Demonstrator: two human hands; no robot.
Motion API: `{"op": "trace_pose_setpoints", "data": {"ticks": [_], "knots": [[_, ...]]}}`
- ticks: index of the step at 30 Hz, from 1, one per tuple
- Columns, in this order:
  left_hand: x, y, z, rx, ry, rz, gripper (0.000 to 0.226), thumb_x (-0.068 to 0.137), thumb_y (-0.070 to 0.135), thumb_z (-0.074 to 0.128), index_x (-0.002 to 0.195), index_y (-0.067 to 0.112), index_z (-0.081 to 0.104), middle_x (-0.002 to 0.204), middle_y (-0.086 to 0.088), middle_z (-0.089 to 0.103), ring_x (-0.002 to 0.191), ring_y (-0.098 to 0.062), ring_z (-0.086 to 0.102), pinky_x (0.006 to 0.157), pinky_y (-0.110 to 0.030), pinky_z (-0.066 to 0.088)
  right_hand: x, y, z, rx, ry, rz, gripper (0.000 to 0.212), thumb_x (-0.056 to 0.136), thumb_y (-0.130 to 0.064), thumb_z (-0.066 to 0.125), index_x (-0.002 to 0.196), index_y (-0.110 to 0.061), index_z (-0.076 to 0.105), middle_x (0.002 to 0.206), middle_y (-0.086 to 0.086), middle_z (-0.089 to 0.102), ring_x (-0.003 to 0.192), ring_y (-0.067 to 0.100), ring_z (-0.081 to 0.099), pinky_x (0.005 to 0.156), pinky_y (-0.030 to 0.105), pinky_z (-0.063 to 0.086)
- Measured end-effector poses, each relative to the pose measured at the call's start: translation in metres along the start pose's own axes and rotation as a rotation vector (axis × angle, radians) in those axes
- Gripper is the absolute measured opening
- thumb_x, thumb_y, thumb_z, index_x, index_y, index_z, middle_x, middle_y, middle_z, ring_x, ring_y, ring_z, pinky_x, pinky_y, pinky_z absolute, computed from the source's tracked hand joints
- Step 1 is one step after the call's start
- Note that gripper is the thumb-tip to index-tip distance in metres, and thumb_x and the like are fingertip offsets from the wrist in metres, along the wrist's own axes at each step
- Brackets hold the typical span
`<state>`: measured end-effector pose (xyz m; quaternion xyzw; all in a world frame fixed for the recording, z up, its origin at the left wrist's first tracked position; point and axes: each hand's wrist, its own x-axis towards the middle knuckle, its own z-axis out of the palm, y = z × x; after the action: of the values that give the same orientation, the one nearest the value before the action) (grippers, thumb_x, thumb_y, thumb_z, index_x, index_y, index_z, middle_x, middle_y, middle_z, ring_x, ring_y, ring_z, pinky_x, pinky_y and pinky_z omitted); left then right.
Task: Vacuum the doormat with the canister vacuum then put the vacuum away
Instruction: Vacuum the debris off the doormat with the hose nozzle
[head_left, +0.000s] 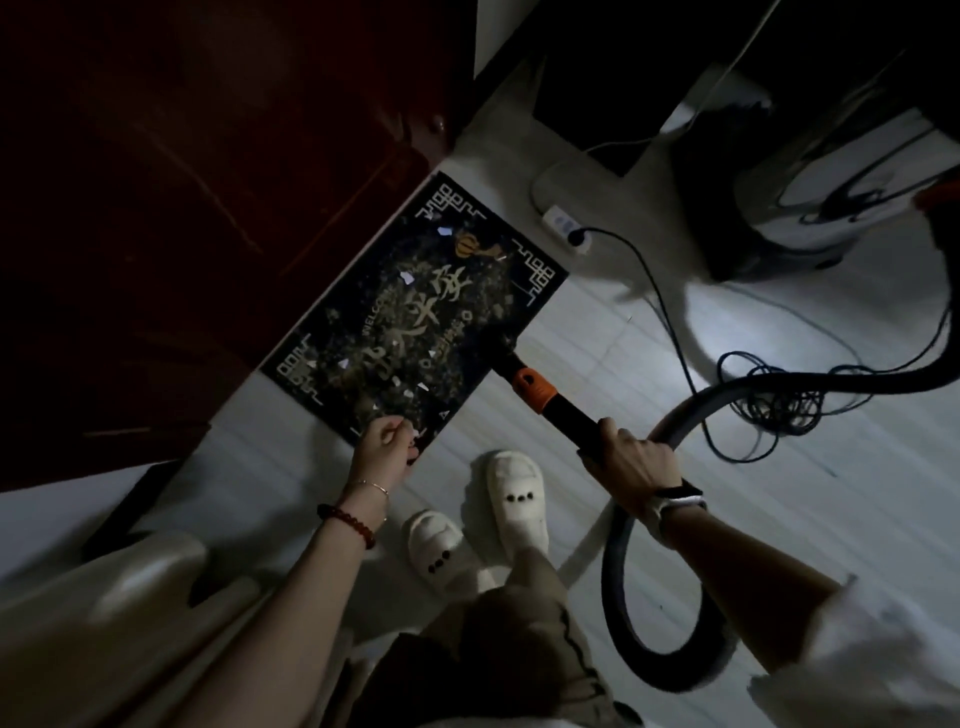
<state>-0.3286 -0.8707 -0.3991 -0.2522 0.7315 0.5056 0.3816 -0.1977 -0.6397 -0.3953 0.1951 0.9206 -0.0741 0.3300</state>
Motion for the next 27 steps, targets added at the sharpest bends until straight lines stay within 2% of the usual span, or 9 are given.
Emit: {"op": "trace_pose_setpoints", "data": {"ticks": [5, 8, 11, 14, 16, 19, 22, 25, 27], "knots": [[0.053, -0.040, 0.023, 0.038, 0.013, -0.038, 0.023, 0.097, 0.012, 0.043, 0.119, 0.009, 0.047, 0.104, -0.010, 0.050, 0.069, -0.009, 0.050, 0.055, -0.016, 0.044, 0.028, 0.002, 0.046, 0.238, 0.026, 0.037, 0.035, 0.092, -0.048, 0.043, 0.105, -0.015, 0.039, 0.097, 0.005, 0.063, 0.079, 0.029, 0.063, 0.060, 0.031, 0.035], [0.081, -0.059, 0.041, 0.043, 0.021, -0.044, 0.019, 0.096, 0.010, 0.044, 0.115, 0.009, 0.048, 0.103, -0.010, 0.051, 0.071, -0.013, 0.051, 0.054, -0.018, 0.042, 0.054, 0.005, 0.060, 0.373, 0.043, 0.041, 0.034, 0.092, -0.046, 0.046, 0.104, -0.015, 0.040, 0.087, 0.006, 0.062, 0.073, 0.030, 0.060, 0.060, 0.033, 0.040], [0.110, -0.075, 0.063, 0.034, 0.031, -0.041, 0.029, 0.096, 0.009, 0.044, 0.124, 0.001, 0.047, 0.105, -0.010, 0.051, 0.081, -0.019, 0.054, 0.061, -0.020, 0.042, 0.092, 0.016, 0.070, 0.350, 0.068, -0.059, 0.037, 0.091, -0.045, 0.047, 0.111, -0.014, 0.042, 0.090, 0.006, 0.062, 0.078, 0.031, 0.061, 0.063, 0.032, 0.040], [0.143, -0.081, 0.093, -0.017, 0.014, 0.004, 0.024, 0.097, 0.011, 0.043, 0.119, 0.004, 0.048, 0.104, -0.011, 0.050, 0.075, -0.015, 0.053, 0.057, -0.015, 0.043, 0.136, 0.030, 0.082, 0.339, 0.091, -0.172, 0.038, 0.092, -0.044, 0.048, 0.113, -0.013, 0.043, 0.093, 0.007, 0.062, 0.079, 0.029, 0.060, 0.064, 0.032, 0.040], [0.170, -0.079, 0.116, -0.082, -0.026, 0.036, 0.021, 0.097, 0.014, 0.041, 0.117, 0.009, 0.047, 0.103, -0.010, 0.051, 0.073, -0.013, 0.052, 0.061, -0.018, 0.042, 0.173, 0.038, 0.094, 0.289, 0.107, -0.262, 0.039, 0.092, -0.044, 0.048, 0.113, -0.011, 0.044, 0.094, 0.009, 0.063, 0.079, 0.031, 0.060, 0.066, 0.035, 0.041], [0.215, -0.072, 0.145, -0.107, -0.062, 0.120, 0.036, 0.098, 0.019, 0.039, 0.131, 0.005, 0.041, 0.120, -0.014, 0.053, 0.092, -0.021, 0.055, 0.072, -0.024, 0.044, 0.229, 0.046, 0.110, 0.228, 0.168, -0.350, 0.038, 0.091, -0.044, 0.049, 0.109, -0.011, 0.046, 0.093, 0.010, 0.063, 0.077, 0.032, 0.060, 0.065, 0.036, 0.042], [0.258, -0.066, 0.164, -0.334, -0.109, 0.047, 0.047, 0.096, 0.031, 0.043, 0.136, 0.008, 0.037, 0.129, -0.012, 0.050, 0.115, -0.028, 0.052, 0.087, -0.036, 0.044, 0.262, 0.051, 0.128, 0.238, 0.212, -0.435, 0.036, 0.090, -0.044, 0.051, 0.108, -0.012, 0.047, 0.090, 0.011, 0.065, 0.073, 0.031, 0.060, 0.064, 0.035, 0.043], [0.295, -0.064, 0.174, -0.724, -0.072, -0.072, 0.052, 0.092, 0.032, 0.052, 0.136, 0.008, 0.042, 0.134, -0.011, 0.050, 0.121, -0.027, 0.049, 0.088, -0.036, 0.043, 0.276, 0.050, 0.148, 0.224, 0.171, -0.527, 0.038, 0.090, -0.045, 0.049, 0.113, -0.014, 0.046, 0.091, 0.010, 0.065, 0.077, 0.029, 0.060, 0.063, 0.031, 0.039], [0.312, -0.070, 0.175, -0.770, -0.047, -0.086, 0.049, 0.092, 0.031, 0.053, 0.133, 0.007, 0.045, 0.136, -0.013, 0.050, 0.117, -0.025, 0.050, 0.092, -0.036, 0.042, 0.288, 0.042, 0.152, 0.230, 0.182, -0.562, 0.043, 0.091, -0.046, 0.048, 0.121, -0.016, 0.041, 0.098, 0.011, 0.065, 0.083, 0.031, 0.061, 0.065, 0.030, 0.038]]}}
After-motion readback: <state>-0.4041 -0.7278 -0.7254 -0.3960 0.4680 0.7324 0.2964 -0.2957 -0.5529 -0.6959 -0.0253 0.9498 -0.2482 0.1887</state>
